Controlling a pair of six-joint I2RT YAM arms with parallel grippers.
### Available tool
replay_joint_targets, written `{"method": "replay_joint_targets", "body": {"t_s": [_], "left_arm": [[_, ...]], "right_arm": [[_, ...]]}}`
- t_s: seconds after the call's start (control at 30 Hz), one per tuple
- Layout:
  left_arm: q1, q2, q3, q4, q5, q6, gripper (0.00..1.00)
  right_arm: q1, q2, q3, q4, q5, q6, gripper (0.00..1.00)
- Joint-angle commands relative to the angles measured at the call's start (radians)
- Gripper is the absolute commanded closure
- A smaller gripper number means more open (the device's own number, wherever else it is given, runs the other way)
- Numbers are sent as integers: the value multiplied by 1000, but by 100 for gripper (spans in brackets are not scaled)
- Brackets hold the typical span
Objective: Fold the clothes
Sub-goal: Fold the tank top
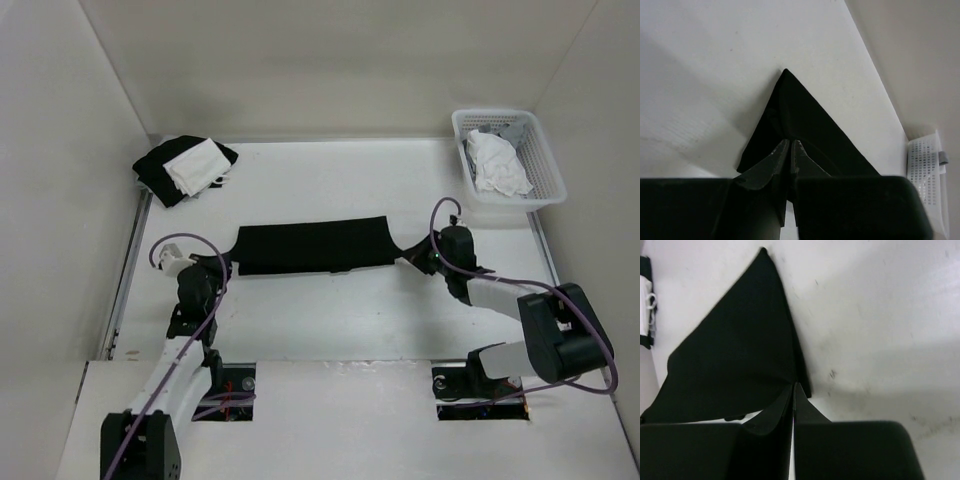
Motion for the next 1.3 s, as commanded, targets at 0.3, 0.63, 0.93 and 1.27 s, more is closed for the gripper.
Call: {"method": "replay_joint_targets", "body": {"t_s": [0.3, 0.63, 0.93, 1.27], "left_arm": [[84, -177, 6, -220, 30, -23, 75], [-389, 279, 228, 78, -135, -18, 78], [-434, 298, 219, 151, -148, 0, 79], [-463, 171, 188, 116, -152, 28, 79]], "right_arm": [[64, -110, -48, -4, 89, -8, 60], [53, 131, 98, -1, 35, -14, 44], [64, 298, 88, 167, -57, 145, 69], [37, 46, -63, 301, 77, 204, 97]]}}
